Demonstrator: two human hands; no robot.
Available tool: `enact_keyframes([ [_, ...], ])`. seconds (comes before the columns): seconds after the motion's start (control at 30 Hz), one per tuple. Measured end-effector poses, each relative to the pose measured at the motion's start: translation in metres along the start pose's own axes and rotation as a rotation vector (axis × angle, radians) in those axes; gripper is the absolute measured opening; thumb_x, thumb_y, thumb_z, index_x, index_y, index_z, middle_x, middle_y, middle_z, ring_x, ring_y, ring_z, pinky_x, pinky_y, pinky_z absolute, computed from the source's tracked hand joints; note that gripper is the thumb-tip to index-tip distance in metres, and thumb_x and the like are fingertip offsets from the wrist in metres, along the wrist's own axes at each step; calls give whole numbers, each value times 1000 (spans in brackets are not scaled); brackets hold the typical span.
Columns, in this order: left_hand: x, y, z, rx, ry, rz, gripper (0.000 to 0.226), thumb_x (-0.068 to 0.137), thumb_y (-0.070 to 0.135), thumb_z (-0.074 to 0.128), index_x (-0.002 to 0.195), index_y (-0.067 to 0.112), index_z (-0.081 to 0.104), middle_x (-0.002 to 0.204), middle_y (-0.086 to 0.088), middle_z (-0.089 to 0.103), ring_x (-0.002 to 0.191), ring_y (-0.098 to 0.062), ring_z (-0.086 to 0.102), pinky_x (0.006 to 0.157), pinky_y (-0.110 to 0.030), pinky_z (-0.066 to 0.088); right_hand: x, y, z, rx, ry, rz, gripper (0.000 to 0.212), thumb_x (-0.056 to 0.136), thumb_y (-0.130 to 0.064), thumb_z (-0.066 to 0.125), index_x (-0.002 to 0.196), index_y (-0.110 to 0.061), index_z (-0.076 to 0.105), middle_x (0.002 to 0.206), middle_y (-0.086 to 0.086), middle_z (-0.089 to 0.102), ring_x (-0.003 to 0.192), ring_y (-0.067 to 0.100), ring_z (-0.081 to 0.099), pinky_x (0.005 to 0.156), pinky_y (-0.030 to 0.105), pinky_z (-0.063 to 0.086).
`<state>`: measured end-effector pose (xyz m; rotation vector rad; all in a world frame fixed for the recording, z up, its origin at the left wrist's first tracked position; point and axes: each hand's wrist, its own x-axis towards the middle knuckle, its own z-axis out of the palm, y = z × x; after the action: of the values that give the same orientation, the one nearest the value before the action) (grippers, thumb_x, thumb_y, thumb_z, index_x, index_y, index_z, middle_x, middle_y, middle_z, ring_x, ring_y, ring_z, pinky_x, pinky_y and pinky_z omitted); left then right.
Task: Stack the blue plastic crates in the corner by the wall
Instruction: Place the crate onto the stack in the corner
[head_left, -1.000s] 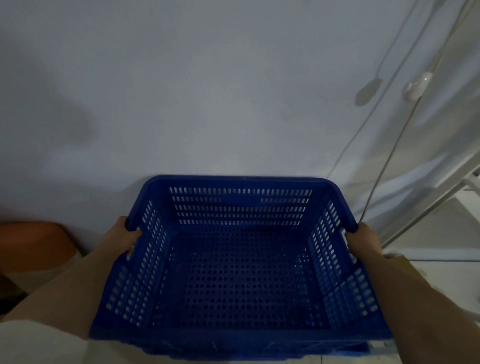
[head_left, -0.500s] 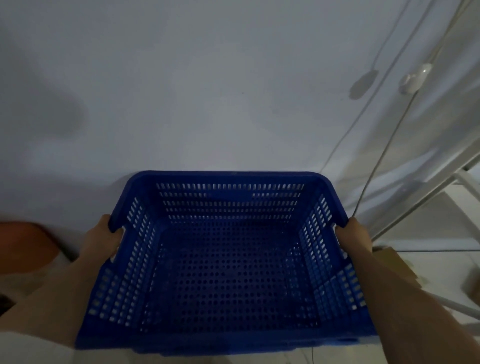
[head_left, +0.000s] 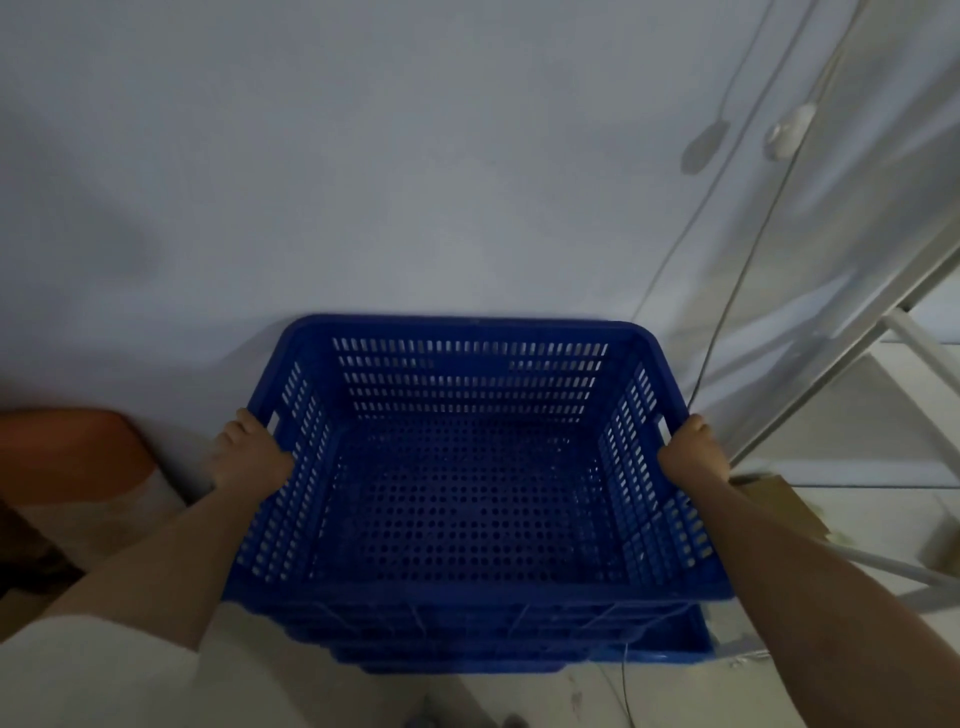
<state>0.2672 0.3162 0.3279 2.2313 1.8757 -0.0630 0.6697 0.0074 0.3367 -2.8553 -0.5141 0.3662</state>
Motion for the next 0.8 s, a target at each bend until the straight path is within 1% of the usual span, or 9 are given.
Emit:
enact_keyframes([
  [0.17, -23, 1, 7, 132, -46, -2, 86, 91, 43, 52, 152, 9, 4, 156, -25, 6, 143, -43, 15, 114, -51, 24, -17, 6, 4, -25, 22, -7, 57, 92, -14, 50, 140, 4, 25, 140, 25, 40, 127, 42, 44, 98, 51, 44],
  [0.27, -30, -4, 10, 166, -56, 16, 75, 92, 44, 50, 149, 10, 16, 158, -25, -1, 144, -43, 9, 116, -53, 20, -25, 10, 5, -24, 37, 5, 60, 90, -17, 53, 140, 3, 26, 140, 24, 41, 126, 41, 44, 97, 51, 45],
  [0.43, -46, 8, 12, 141, -81, -15, 49, 93, 40, 48, 129, 8, 40, 158, -28, -2, 146, -43, -1, 118, -55, 9, -42, 7, 14, -119, 98, 57, 75, 89, -26, 55, 146, 3, 17, 146, 23, 36, 131, 39, 41, 101, 49, 41],
  [0.5, -55, 20, 14, 145, -115, 74, 47, 93, 43, 46, 123, 7, 44, 153, -28, 21, 143, -41, 16, 115, -52, 23, -49, 2, 16, -158, 88, 47, 80, 88, -26, 54, 149, 2, 10, 152, 22, 26, 138, 38, 31, 108, 51, 33],
  [0.57, -71, 36, 13, -29, -204, 199, 35, 94, 43, 44, 107, 11, 47, 122, -21, 54, 116, -33, 50, 94, -41, 45, -56, -4, 16, -226, 41, 20, 81, 89, -29, 53, 150, 0, 9, 159, 20, 10, 146, 36, 15, 116, 56, 19],
  [0.6, -81, 44, 14, -137, -280, 254, 32, 96, 44, 42, 102, 14, 48, 108, -15, 59, 98, -27, 56, 85, -38, 48, -60, -8, 17, -256, 7, -15, 77, 90, -32, 53, 150, -3, 15, 160, 18, 4, 148, 34, 7, 117, 57, 12],
  [0.67, -103, 60, 18, -248, -436, 344, 36, 97, 48, 39, 99, 15, 53, 104, -12, 62, 90, -25, 59, 86, -38, 49, -74, -20, 21, -275, -79, -162, 59, 92, -37, 49, 143, -10, 36, 159, 15, 14, 148, 32, 12, 116, 57, 9],
  [0.73, -123, 69, 26, -274, -570, 423, 44, 97, 52, 36, 99, 14, 57, 108, -13, 63, 94, -26, 60, 94, -41, 47, -97, -29, 30, -171, -186, -329, 36, 94, -37, 43, 116, -12, 57, 131, 15, 52, 128, 31, 45, 108, 50, 29],
  [0.8, -139, 69, 32, -221, -673, 512, 52, 97, 56, 32, 114, 17, 62, 114, -9, 65, 100, -23, 62, 100, -41, 48, -126, -34, 41, -56, -362, -460, 35, 97, -38, 39, 93, -10, 59, 86, 8, 59, 89, 29, 62, 81, 37, 44],
])
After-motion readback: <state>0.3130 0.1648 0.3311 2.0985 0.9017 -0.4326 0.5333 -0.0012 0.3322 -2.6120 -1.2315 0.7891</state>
